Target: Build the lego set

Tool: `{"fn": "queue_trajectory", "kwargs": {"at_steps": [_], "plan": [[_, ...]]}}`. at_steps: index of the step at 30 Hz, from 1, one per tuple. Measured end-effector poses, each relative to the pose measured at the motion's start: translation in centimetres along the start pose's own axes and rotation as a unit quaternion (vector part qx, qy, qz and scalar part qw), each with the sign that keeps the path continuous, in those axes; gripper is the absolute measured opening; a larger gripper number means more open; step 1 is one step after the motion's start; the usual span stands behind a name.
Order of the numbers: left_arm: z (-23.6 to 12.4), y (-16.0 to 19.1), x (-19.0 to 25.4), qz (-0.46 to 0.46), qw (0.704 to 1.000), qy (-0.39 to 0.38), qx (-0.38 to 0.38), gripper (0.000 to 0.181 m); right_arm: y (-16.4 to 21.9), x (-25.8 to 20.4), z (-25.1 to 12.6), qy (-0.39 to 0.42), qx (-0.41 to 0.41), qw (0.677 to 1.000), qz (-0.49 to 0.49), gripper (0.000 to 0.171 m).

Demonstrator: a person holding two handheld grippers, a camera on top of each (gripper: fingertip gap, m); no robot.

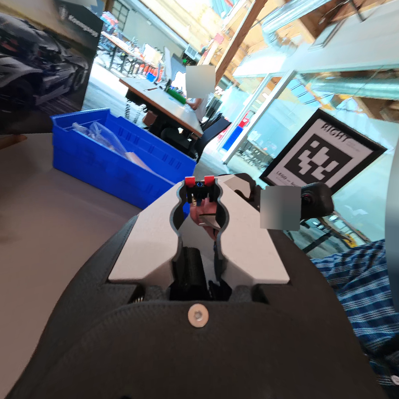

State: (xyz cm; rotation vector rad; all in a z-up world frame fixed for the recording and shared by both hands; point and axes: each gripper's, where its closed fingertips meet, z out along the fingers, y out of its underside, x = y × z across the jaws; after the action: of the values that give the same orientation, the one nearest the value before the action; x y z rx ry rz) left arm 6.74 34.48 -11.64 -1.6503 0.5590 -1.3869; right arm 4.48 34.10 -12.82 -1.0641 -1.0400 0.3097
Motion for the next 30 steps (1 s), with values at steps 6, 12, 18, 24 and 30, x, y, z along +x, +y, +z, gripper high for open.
{"fn": "queue_trajectory", "kwargs": {"at_steps": [6, 12, 18, 24, 30], "plan": [[-0.5, 0.3, -1.3, 0.017, 0.998, -0.048, -0.023, 0.023, 1.2, -0.2, 0.2, -0.007, -0.023, 1.0, 0.001, 0.025], [-1.1, -0.1, -1.9, 0.022, 0.998, -0.059, -0.015, 0.023, 1.8, -0.1, 0.2, -0.007, -0.034, 0.999, 0.004, 0.027], [-1.3, -0.2, -2.3, 0.006, 0.998, -0.054, -0.008, 0.023, 3.4, 0.6, -0.4, 0.018, -0.043, 0.998, 0.036, 0.028], [-1.6, 0.0, -3.0, -0.011, 0.999, -0.05, -0.01, 0.023, 2.9, -0.1, -2.7, 0.009, -0.074, 0.996, 0.055, 0.028], [-1.7, 0.1, -2.7, -0.01, 0.999, -0.042, -0.016, 0.023, 4.4, -3.5, -6.6, -0.053, -0.165, 0.982, 0.077, 0.027]]}}
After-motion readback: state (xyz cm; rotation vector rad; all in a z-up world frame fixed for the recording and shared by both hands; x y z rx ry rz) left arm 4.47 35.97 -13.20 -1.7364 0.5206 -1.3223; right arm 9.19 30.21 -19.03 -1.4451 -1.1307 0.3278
